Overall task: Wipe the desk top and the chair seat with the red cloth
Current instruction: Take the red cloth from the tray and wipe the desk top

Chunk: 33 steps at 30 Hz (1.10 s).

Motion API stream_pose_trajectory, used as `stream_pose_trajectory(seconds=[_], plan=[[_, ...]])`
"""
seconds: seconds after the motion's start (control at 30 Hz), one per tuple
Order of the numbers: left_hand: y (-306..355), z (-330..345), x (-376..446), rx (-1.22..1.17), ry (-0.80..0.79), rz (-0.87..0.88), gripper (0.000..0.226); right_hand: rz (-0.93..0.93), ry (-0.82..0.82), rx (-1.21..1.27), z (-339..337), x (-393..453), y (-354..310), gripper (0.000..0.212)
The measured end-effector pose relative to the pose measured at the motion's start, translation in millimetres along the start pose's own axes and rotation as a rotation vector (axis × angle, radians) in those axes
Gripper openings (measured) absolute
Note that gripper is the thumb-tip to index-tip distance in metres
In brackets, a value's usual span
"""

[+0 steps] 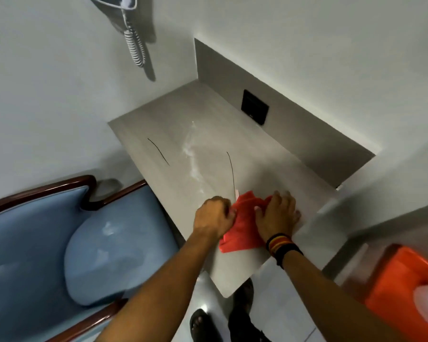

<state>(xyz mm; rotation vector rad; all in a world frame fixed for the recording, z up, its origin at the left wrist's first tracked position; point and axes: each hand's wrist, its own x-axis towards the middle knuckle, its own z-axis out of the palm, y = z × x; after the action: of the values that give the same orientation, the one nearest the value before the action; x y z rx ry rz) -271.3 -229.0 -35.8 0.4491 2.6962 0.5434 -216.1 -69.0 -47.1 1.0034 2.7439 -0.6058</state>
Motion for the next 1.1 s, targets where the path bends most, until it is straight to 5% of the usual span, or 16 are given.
stream_pose_trajectory(seconds=[0.1, 0.23, 0.47, 0.83, 1.1], plan=[[-35.4, 0.6, 12.8, 0.074, 0.233, 0.022, 0.038, 0.181, 0.004, 0.088, 39.4, -19.1, -24.0, 0.097], [-90.5, -2.9, 40.5, 0.076, 0.353, -0.195, 0.057, 0.247, 0.009, 0.116, 67.9, -8.3, -59.7, 0.101], [-137.7, -3.7, 92.2, 0.023, 0.405, -0.321, 0.059, -0.483, 0.149, -0.277, 100.6, 9.0, -12.3, 0.077], [-139.9, 3.0, 95.7, 0.078, 0.456, -0.324, 0.059, -0.508, 0.113, -0.277, 76.7, 149.3, -141.9, 0.074], [-141.1, 4.2, 94.6, 0.076, 0.475, -0.323, 0.059, -0.544, 0.080, -0.231, 92.6, -2.0, -35.6, 0.075]])
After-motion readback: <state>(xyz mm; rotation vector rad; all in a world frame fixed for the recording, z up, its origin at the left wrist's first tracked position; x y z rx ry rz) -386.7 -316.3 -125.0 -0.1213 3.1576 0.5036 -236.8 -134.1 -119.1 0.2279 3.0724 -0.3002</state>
